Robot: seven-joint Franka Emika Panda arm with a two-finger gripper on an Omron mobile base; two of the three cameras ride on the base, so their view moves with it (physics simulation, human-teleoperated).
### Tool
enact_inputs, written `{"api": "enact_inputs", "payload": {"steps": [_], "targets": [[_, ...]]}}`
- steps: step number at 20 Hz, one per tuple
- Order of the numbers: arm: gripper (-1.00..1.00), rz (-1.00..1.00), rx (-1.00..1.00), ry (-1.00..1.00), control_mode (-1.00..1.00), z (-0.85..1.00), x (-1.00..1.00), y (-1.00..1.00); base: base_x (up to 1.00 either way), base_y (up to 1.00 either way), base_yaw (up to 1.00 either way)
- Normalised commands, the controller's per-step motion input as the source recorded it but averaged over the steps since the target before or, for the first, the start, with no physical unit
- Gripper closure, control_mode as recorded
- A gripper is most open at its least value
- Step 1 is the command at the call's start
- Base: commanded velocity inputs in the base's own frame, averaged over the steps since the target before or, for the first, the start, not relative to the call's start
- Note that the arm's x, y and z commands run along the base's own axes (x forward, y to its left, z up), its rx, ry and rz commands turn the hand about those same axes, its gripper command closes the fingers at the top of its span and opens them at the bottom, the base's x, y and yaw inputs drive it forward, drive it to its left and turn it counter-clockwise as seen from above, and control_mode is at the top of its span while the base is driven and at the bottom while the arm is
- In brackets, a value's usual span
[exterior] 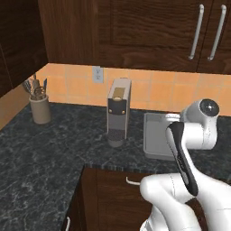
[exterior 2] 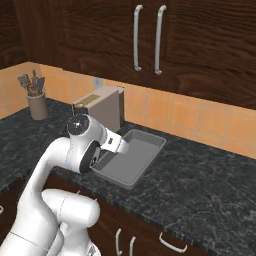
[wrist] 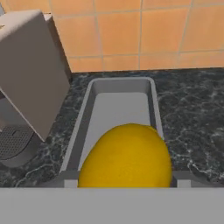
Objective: Place one lemon and one fish in each tupperware on the nearby counter, to pack two identical lunches.
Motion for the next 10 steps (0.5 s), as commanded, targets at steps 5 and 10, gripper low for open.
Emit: {"api": "enact_inputs", "payload": {"steps": [5, 10], "targets": [[1.00, 0.00, 0.10, 0.24, -1.00, -0.49, 0.90, -0.01, 0.00, 0.00, 0.00], [1.00, 0.00, 0.00, 0.08, -1.00, -0.21, 0.60, -0.39, 0.00, 0.00, 0.00]]}}
